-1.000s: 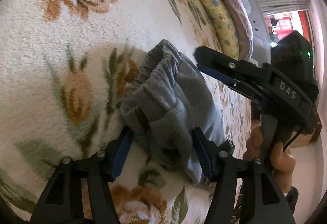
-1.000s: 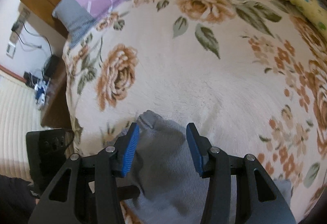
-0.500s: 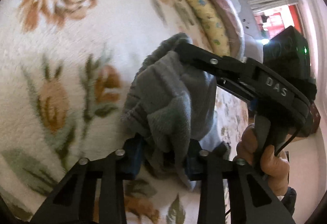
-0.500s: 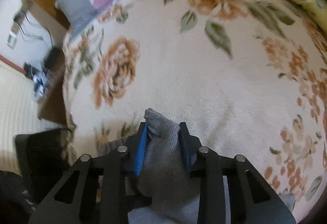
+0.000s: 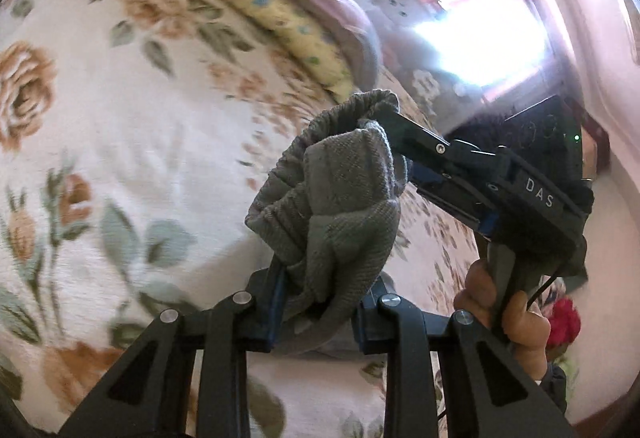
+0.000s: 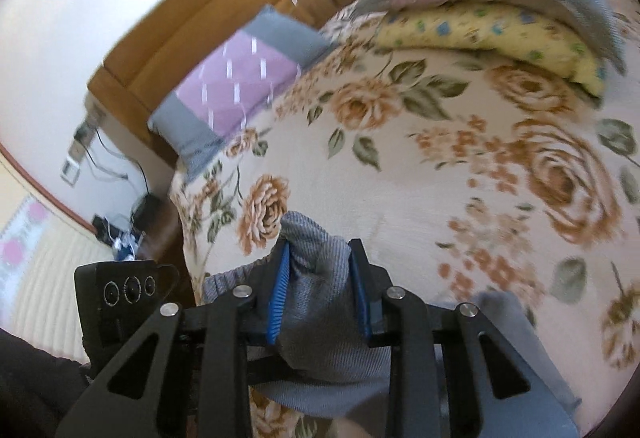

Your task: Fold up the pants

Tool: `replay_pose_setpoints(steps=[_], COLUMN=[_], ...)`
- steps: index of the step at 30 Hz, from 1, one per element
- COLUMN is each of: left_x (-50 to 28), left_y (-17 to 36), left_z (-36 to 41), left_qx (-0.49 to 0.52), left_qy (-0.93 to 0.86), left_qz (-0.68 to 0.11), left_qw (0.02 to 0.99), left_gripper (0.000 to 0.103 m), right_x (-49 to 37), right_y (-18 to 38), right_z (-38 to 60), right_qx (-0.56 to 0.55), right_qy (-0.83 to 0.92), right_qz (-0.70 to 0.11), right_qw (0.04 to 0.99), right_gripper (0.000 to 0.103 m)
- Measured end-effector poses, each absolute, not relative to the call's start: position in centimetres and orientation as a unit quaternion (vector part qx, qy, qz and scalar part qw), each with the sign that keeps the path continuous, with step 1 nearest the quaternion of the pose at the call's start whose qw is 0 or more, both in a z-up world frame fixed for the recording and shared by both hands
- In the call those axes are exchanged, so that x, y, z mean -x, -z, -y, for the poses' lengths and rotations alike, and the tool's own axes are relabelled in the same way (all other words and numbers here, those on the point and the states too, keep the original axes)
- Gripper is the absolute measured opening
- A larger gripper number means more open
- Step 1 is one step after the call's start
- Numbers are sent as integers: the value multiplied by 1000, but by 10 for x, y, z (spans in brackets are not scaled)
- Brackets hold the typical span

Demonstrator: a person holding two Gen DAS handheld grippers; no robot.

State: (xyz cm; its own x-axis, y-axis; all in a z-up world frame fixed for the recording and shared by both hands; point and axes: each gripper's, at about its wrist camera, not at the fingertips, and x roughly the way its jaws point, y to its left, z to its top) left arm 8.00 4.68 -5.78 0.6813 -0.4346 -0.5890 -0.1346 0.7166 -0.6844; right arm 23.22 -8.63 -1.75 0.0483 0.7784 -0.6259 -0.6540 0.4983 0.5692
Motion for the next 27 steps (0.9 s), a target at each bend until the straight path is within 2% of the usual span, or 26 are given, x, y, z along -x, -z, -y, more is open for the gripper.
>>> replay_pose_setpoints(steps=[17,27], left_x=[-105,-114], left_y=[41,65], left_z=[85,150], left_qx=[230,137], left_qy=[136,149], left_qz=[-412,-439], left_qw=[871,875], left_gripper=[27,29], right_x=[-232,-229], right_y=[41,86], right_z=[261,332], right_qx=[-208,-259], right_qy=[-450,-397], right_qz=[-429,-436], right_qw=[755,765], right_gripper=[30,31])
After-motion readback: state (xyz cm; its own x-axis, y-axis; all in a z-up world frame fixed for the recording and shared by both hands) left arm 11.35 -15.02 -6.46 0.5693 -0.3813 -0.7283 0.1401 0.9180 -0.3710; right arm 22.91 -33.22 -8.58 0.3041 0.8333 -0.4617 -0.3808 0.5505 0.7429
